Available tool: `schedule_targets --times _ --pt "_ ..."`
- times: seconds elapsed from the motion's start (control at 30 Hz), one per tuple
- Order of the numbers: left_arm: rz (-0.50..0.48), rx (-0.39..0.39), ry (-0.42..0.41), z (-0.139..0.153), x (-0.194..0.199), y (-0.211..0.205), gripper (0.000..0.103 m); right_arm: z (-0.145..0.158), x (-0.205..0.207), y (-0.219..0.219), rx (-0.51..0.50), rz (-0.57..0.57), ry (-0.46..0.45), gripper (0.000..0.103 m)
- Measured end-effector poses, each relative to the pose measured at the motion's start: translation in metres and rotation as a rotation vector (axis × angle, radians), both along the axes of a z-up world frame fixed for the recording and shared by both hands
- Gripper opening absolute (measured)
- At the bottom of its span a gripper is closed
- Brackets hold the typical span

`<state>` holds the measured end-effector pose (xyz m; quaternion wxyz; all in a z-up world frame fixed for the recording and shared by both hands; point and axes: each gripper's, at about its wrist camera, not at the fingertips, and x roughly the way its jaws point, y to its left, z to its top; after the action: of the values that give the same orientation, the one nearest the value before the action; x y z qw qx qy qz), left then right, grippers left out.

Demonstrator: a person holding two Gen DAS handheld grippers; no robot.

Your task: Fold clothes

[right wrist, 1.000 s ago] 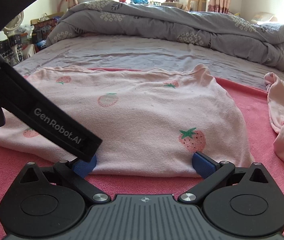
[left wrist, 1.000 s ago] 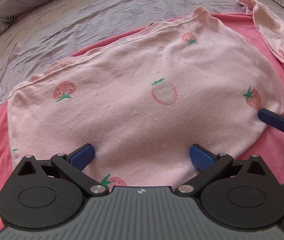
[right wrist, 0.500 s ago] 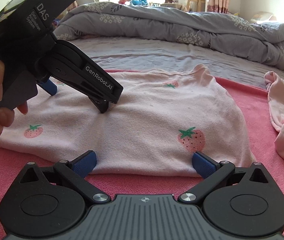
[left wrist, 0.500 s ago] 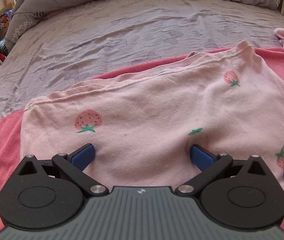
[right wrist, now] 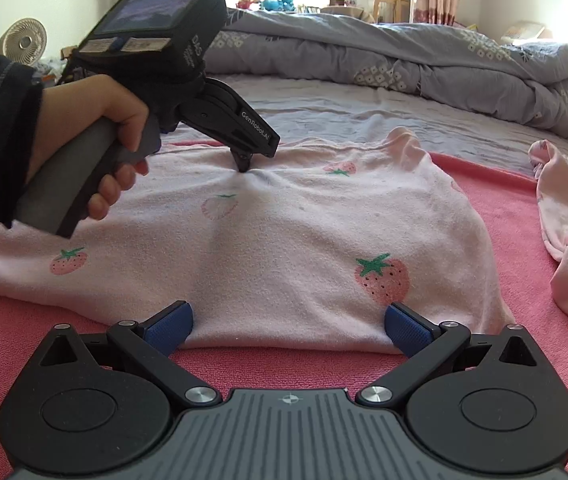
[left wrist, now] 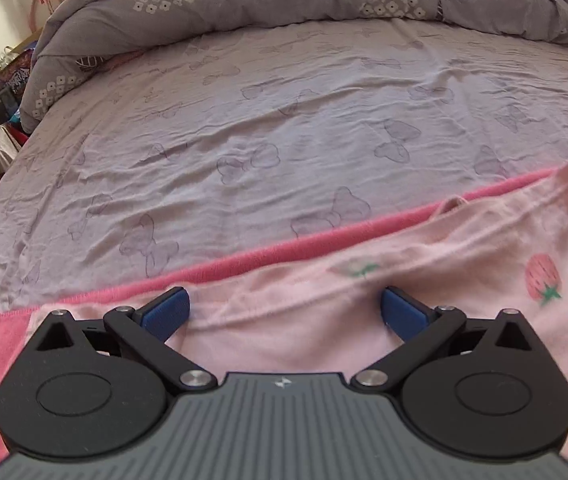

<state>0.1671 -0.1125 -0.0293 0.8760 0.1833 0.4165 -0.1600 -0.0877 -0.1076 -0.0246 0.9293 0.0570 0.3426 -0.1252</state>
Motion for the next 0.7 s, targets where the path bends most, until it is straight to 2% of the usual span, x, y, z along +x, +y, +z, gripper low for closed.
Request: schedule_targets --times 0.07,0.2,0.33,0.47,0.57,0.7 --pt "-0.009 -0.016 0.028 0.001 0.017 -0.005 0.103 0.000 0.000 0.000 0.001 0.000 0.000 0.103" --pt "0.021 0.056 -0.020 0.002 0.038 -0.011 0.103 0.000 0.000 -0.001 0.002 0.000 0.000 0.103" --pt "0.103 0.012 -0.024 0.024 0.043 0.011 0.101 0.000 0.000 0.000 0.003 0.000 -0.001 0.103" --pt "0.023 -0.031 -0.043 0.047 -0.004 0.042 0.101 0.001 -0.001 0.001 0.002 0.000 -0.002 0.103" --pt "-0.082 -0.060 0.001 0.054 -0.059 0.059 0.102 0.001 0.000 0.001 0.001 -0.001 -0.002 0.103" --pt "-0.215 0.011 0.067 0.042 -0.117 0.058 0.102 0.001 0.000 0.002 0.001 -0.001 -0.002 0.103"
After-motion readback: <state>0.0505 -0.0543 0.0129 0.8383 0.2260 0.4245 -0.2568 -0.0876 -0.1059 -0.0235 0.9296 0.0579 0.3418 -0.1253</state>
